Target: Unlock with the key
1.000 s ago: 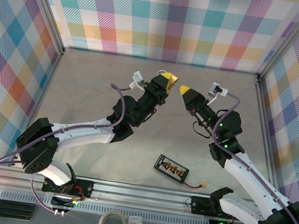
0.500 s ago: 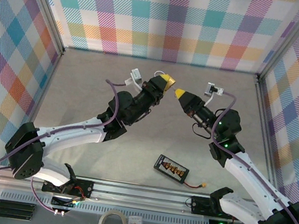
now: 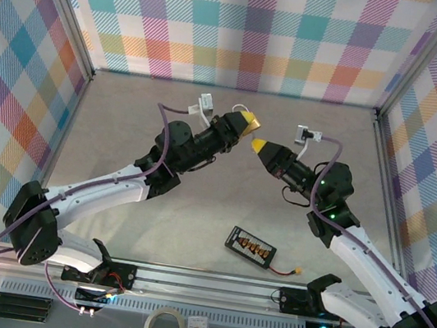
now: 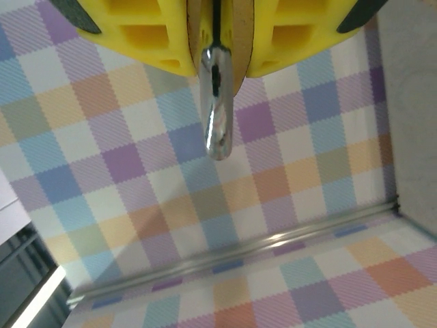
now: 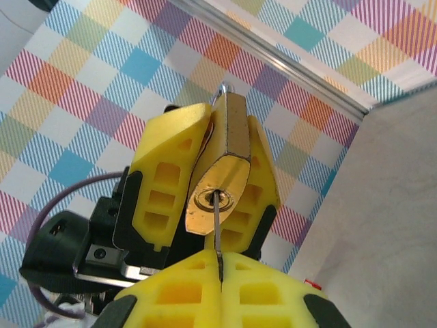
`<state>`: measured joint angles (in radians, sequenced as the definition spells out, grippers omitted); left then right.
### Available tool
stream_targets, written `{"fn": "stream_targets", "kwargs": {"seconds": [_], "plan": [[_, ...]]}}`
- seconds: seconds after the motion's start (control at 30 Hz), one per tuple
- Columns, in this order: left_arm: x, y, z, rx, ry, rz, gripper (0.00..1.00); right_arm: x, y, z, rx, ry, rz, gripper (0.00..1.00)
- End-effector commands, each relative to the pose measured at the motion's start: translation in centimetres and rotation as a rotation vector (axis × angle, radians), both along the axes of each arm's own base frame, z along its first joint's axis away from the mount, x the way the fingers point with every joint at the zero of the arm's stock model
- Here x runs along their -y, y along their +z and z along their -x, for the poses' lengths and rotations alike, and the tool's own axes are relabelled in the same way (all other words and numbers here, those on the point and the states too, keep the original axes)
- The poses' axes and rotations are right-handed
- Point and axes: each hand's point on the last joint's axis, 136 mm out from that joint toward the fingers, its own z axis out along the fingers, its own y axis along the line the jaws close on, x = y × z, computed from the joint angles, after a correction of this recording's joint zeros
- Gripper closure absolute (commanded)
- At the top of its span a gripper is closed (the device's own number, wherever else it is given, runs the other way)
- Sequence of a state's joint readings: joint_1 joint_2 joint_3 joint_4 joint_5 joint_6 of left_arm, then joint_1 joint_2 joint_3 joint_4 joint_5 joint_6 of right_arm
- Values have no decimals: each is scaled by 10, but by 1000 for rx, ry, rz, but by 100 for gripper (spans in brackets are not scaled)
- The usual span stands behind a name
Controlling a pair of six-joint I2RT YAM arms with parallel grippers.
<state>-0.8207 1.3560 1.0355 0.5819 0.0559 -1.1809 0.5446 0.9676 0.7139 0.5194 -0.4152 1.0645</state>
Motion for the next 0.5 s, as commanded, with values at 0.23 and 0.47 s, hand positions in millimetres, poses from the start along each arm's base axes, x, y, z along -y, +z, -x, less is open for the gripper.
{"fn": "stream_targets", "kwargs": {"seconds": [0.23, 0.47], "plan": [[4, -8, 40, 37, -206, -117, 100, -5, -15, 20, -26, 101, 6, 100], [4, 8, 44, 102, -232, -69, 100, -6, -9, 21, -35, 125, -45, 100]]}}
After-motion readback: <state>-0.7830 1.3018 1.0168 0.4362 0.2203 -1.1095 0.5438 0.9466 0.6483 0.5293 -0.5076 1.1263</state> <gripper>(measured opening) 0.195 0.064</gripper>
